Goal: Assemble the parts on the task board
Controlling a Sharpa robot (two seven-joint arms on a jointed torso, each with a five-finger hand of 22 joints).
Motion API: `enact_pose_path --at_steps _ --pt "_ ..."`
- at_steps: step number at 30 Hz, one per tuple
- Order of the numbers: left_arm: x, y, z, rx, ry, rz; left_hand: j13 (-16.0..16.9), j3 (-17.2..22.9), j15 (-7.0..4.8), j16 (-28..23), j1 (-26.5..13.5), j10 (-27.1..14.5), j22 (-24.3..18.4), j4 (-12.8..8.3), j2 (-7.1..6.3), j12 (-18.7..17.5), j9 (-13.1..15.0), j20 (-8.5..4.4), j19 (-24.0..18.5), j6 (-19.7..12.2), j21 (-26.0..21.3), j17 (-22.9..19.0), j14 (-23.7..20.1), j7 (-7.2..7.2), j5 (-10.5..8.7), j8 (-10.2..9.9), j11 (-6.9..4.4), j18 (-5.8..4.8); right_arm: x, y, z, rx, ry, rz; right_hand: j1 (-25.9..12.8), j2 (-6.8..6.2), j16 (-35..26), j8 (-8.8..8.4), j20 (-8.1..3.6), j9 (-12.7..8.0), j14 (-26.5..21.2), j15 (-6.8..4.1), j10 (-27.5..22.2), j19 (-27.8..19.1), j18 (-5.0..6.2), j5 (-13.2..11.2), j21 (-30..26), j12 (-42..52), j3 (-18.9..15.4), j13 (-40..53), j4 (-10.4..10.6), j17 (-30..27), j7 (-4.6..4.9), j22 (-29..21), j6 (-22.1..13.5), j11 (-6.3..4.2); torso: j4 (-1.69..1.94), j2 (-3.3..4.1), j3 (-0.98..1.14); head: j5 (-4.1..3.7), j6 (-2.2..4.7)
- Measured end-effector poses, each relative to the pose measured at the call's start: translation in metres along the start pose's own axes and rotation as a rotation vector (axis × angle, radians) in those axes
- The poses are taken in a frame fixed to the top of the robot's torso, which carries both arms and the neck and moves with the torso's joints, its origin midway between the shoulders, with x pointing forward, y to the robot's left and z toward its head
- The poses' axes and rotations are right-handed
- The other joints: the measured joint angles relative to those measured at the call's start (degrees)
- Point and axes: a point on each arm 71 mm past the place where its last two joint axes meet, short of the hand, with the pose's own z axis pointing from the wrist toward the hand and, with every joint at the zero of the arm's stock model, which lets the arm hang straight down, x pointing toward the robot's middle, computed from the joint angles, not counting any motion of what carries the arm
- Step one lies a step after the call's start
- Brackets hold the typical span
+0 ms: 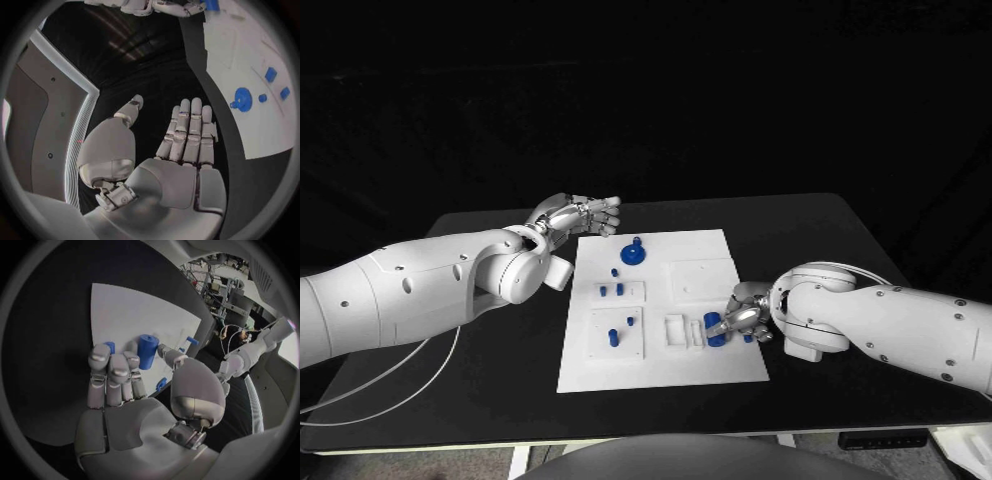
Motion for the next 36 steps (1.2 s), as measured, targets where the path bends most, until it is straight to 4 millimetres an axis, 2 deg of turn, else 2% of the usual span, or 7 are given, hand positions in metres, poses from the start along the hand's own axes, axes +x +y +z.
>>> enact_pose_path --at_steps 1,2,7,9,12,15,36 --pt "0.0 0.0 0.0 0.0 0.0 0.0 0.0 0.0 0.0 0.0 0.0 0.0 0.0 0.0 0.0 0.0 0.0 0.0 0.0 0.0 0.0 0.0 0.0 0.0 0.0 0.0 0.0 0.0 0.001 0.001 0.0 -0.003 0.0 -0.001 0.1 0.2 0.0 -0.02 0.03 1.48 0.0 0.0 0.0 0.02 0.0 0.0 0.0 0.0 0.0 0.01 0.0 0.0 0.01 0.0 -0.01 0.0 0.0 0.01 0.0 0.04 -0.01" --pt "0.0 0.0 0.0 0.0 0.0 0.0 0.0 0.0 0.0 0.0 0.0 0.0 0.0 0.0 0.0 0.0 0.0 0.0 0.0 0.0 0.0 0.04 0.0 0.0 0.0 0.0 0.0 -0.01 0.001 0.002 0.001 -0.005 0.0 -0.002 0.11 0.94 0.0 -0.02 0.08 1.49 0.01 0.01 0.0 0.07 0.0 0.0 0.0 0.0 -0.01 0.07 -0.01 0.0 -0.02 0.0 -0.04 0.0 -0.01 0.02 0.0 0.08 -0.03" --pt "0.0 0.0 0.0 -0.002 0.002 -0.001 -0.06 -0.15 0.0 -0.24 0.0 -0.2 0.08 0.15 0.0 0.0 0.0 0.0 0.0 0.0 0.0 0.09 0.0 0.0 0.0 0.0 0.2 -0.04 0.002 0.007 0.002 -0.017 -0.004 -0.005 -0.03 1.19 0.0 -0.02 0.08 1.54 0.08 0.08 0.0 0.08 0.0 0.0 0.22 0.0 -0.32 0.14 -0.32 0.06 -0.24 0.0 -0.28 0.0 -0.01 0.09 0.03 0.2 -0.14" --pt "0.0 0.0 0.0 -0.002 0.003 -0.001 -0.06 -0.15 0.02 -0.24 0.0 -0.2 0.08 0.15 0.0 0.0 0.0 0.0 0.0 0.0 0.0 0.09 -0.02 0.0 0.0 0.0 0.21 -0.06 0.003 0.007 0.003 -0.019 -0.005 -0.006 0.11 1.81 0.0 -0.06 0.08 7.7 0.08 0.08 0.0 0.07 0.0 0.0 0.22 -0.01 -0.32 0.2 -0.33 0.06 -0.22 0.0 -0.31 0.0 0.0 0.13 0.03 0.2 -0.15" --pt "0.0 0.0 0.0 -0.003 0.004 -0.002 -0.06 -0.15 0.23 -0.24 0.0 -0.2 0.1 0.15 0.0 0.0 0.0 0.0 0.0 0.0 -0.04 0.14 -0.23 0.0 0.0 0.0 0.21 -0.4 0.004 0.009 0.005 -0.022 -0.007 -0.005 0.11 1.81 0.0 -0.07 0.09 11.18 0.08 0.08 0.0 0.07 0.0 0.0 0.22 -0.01 -0.32 0.2 -0.33 0.06 -0.21 0.0 -0.32 0.0 0.04 0.15 0.04 0.18 -0.16" --pt "0.0 0.0 0.0 -0.003 0.004 -0.002 -0.11 -0.15 0.23 -0.46 0.0 -0.21 0.12 0.15 0.0 0.0 0.0 0.08 -0.08 0.0 -0.22 0.14 -0.23 0.0 0.0 0.0 0.21 -0.4 0.004 0.009 0.006 -0.022 -0.009 -0.004 0.11 1.81 -0.16 -0.06 0.09 12.68 0.09 0.09 0.0 0.07 0.0 0.0 0.22 -0.13 -0.48 0.2 -0.48 0.05 -0.21 0.0 -0.32 0.0 0.05 0.18 0.03 0.21 -0.25" --pt "0.0 0.001 0.0 -0.006 0.006 -0.002 -0.1 -0.15 0.23 -0.83 0.0 -0.2 0.26 0.15 0.0 0.0 -0.01 0.2 -0.21 0.0 -0.22 0.32 -0.23 0.0 0.0 0.0 0.21 -0.44 0.004 0.012 0.008 -0.038 -0.012 0.016 -0.11 1.6 -0.75 -0.03 0.07 12.69 -0.03 -0.03 0.01 -0.33 0.0 0.0 0.22 -0.88 0.34 0.38 -0.33 0.04 -0.62 0.0 -0.73 0.01 -0.02 0.26 0.13 0.36 -0.34"
